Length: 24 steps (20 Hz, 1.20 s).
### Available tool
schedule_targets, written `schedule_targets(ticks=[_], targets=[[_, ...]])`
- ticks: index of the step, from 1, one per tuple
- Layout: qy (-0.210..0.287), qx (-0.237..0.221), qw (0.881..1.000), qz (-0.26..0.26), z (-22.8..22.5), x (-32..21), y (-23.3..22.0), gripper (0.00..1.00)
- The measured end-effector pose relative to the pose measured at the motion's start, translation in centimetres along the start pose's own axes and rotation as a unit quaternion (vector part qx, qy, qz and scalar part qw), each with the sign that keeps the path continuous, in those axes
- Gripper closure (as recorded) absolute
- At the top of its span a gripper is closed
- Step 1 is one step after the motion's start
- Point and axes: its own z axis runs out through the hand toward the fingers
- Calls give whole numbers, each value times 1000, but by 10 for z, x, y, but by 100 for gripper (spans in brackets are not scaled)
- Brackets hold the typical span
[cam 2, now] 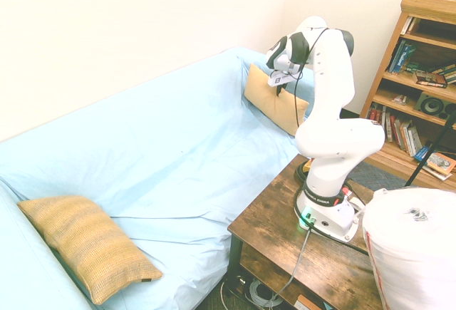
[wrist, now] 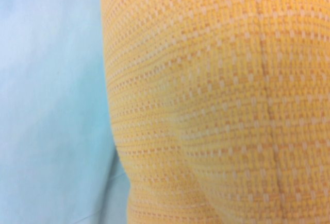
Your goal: Move the pillow to side
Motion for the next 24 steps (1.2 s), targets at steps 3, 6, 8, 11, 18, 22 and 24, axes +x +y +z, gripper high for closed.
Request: schedule_targets(ticks=[3, 6, 8, 11, 18, 22, 24], targets=[[0, 6, 1000, 29, 2, 20, 12, 0], [-1, 8, 998, 56, 4, 35, 23, 0], [-2, 11, 998, 68, 4, 43, 30, 0], [-5, 20, 996, 91, 3, 53, 42, 0], [17, 25, 993, 112, -16, 74, 60, 0], [38, 31, 993, 108, -41, 81, 55, 0], [45, 35, 993, 100, -56, 81, 44, 0]])
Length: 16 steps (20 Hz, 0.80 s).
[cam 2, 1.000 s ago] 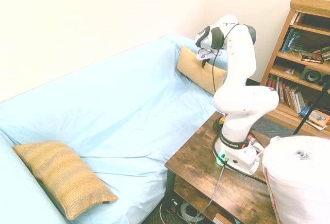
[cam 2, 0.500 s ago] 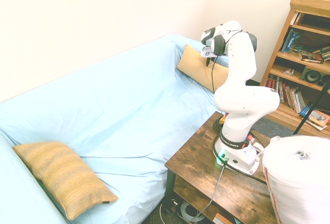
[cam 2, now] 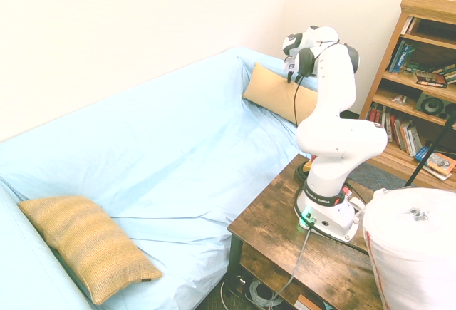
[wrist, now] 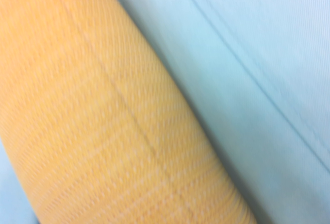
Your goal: Move the pillow to side
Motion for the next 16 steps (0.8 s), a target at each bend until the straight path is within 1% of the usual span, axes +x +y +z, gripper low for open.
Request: schedule_targets(ticks=[3, 6, 9, 13, 16], targets=[[-4, 4, 1000, -23, -13, -23, -32, 0], [-12, 7, 998, -60, -12, -66, -82, 0], [-30, 6, 995, -92, -3, -121, -126, 0], [-56, 7, 991, -120, 13, -202, -171, 0], [-67, 7, 987, -143, 11, -267, -200, 0]])
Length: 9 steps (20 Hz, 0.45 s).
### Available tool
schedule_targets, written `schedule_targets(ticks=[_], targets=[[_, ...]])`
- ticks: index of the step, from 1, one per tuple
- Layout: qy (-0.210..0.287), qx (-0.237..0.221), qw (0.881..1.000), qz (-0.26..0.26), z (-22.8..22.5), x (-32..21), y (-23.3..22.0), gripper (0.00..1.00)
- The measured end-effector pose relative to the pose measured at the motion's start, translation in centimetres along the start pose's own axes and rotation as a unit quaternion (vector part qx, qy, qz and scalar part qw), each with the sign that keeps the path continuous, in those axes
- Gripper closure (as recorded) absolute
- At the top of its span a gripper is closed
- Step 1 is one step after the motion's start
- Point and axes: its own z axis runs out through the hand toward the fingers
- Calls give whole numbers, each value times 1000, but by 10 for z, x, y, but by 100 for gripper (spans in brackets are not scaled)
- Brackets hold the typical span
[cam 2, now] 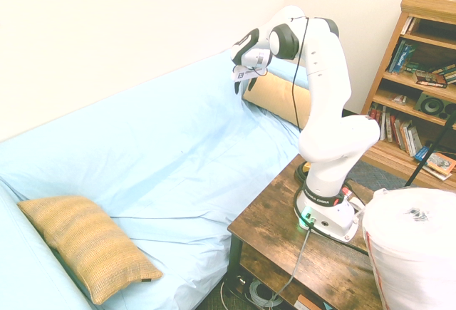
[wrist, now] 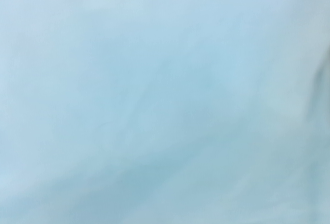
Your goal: Move the pillow to side
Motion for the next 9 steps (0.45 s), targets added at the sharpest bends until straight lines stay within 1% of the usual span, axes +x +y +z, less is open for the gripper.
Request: schedule_targets(ticks=[4, 7, 9], targets=[[2, -3, 1000, -28, 1, -79, -50, 0], [3, -11, 999, -43, -1, -143, -75, 0], [5, -14, 999, -51, -6, -186, -84, 0]])
